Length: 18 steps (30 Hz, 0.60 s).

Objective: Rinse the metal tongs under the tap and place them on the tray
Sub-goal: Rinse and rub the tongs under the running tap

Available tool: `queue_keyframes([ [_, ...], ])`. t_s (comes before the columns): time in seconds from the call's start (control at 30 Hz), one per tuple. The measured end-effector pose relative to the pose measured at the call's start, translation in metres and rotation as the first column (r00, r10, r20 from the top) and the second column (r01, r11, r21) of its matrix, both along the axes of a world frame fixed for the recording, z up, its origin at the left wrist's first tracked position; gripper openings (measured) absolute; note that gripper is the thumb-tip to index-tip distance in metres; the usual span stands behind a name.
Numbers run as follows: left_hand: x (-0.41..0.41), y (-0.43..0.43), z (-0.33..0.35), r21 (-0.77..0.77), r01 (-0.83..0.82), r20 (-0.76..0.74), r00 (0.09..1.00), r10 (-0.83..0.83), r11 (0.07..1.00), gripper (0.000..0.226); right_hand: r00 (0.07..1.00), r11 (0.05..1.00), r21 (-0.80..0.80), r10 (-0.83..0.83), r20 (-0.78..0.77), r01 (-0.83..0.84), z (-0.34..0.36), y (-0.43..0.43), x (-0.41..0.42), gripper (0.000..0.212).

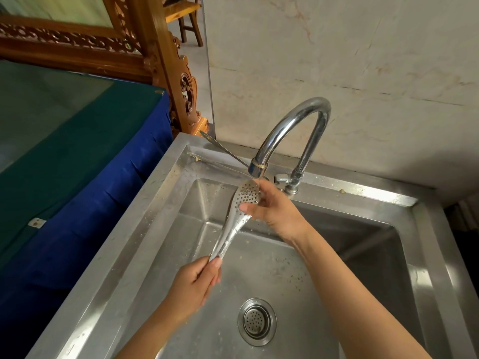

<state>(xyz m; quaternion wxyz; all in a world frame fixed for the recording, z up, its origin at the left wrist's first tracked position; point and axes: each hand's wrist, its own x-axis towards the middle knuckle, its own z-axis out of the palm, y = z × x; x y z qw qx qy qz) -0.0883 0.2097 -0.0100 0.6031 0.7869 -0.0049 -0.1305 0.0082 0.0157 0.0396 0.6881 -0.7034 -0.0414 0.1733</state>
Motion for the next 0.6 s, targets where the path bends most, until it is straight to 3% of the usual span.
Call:
queue_keyframes([
  [0.1,0.004,0.001,0.004,0.004,0.015,0.004,1.0,-0.015,1.0,0.042,0.994,0.994,-0.013,-0.105,0.043,0.105,0.003,-0.003,0.004,0.017],
  [0.37,0.013,0.002,0.006,0.004,-0.007,0.016,1.0,0.007,1.0,0.044,0.9,0.877,0.202,-0.428,-0.083,0.435,-0.006,0.013,0.014,0.03],
  [0.5,0.01,0.004,0.002,0.037,-0.023,0.004,1.0,0.023,0.999,0.04,0.863,0.85,0.16,-0.503,-0.038,0.502,-0.012,0.022,0.012,0.029],
  [0.6,0.007,0.008,-0.001,0.115,-0.058,0.046,0.998,0.053,0.992,0.04,0.854,0.858,0.061,-0.514,0.079,0.51,-0.009,0.017,0.011,0.028],
])
